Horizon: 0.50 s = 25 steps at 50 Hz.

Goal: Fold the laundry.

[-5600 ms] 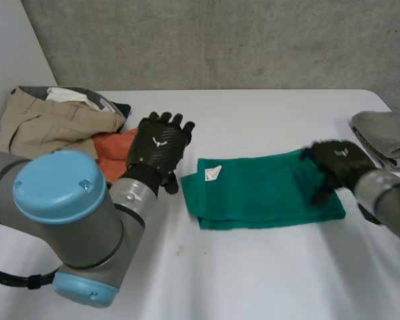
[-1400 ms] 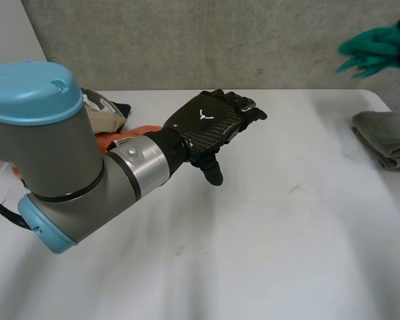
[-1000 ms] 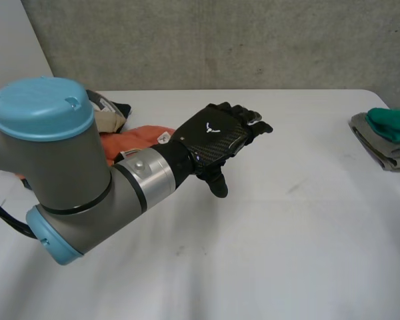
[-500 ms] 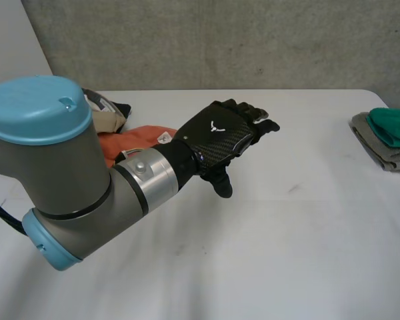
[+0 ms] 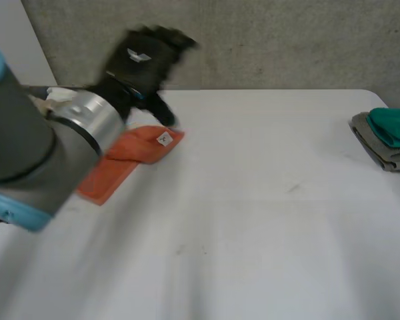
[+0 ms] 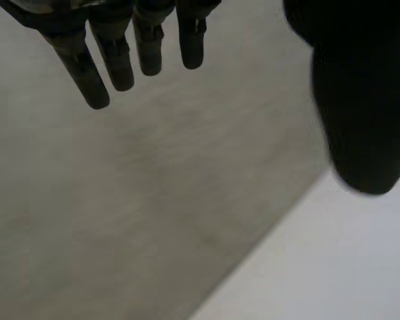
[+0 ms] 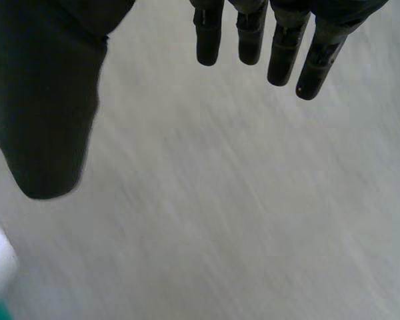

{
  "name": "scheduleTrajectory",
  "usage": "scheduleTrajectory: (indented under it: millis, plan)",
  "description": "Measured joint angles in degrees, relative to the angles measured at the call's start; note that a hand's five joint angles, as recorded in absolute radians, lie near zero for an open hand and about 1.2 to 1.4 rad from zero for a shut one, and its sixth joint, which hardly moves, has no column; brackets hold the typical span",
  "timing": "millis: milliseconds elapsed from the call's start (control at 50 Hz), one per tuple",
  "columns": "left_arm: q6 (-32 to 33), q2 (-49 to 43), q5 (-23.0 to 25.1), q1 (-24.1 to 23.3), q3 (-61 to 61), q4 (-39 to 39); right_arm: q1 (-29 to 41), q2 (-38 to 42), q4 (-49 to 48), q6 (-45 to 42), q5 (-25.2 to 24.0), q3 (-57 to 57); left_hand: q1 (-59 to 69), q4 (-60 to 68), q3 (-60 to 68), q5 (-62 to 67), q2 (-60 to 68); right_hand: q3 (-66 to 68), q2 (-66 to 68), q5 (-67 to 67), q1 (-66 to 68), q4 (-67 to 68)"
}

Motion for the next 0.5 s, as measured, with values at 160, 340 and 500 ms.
scheduleTrajectory:
  millis: [160, 340, 500]
  plan:
    - [2.27, -4.88, -6.88, 17.49, 0.63, 5.87, 17.82, -8.65, -7.49, 13.11, -15.11, 23.91, 0.00, 0.00, 0.00, 0.00, 0.00, -0.01, 0.00, -0.31, 0.00, 0.00]
    - [14.94, -22.27, -0.49, 29.36, 6.13, 6.85, 26.06, -2.10, 5.39, 2.00, -14.62, 29.01, 0.04, 0.01, 0.00, 0.00, 0.00, -0.01, 0.00, -0.53, 0.00, 0.00]
    - [22.12, -33.07, 1.75, 31.64, 11.98, 11.45, 25.97, 1.51, 11.02, -6.76, -9.80, 29.06, 34.55, 32.67, 32.04, 29.38, 33.61, 0.00, 0.00, -0.53, 0.00, 0.00]
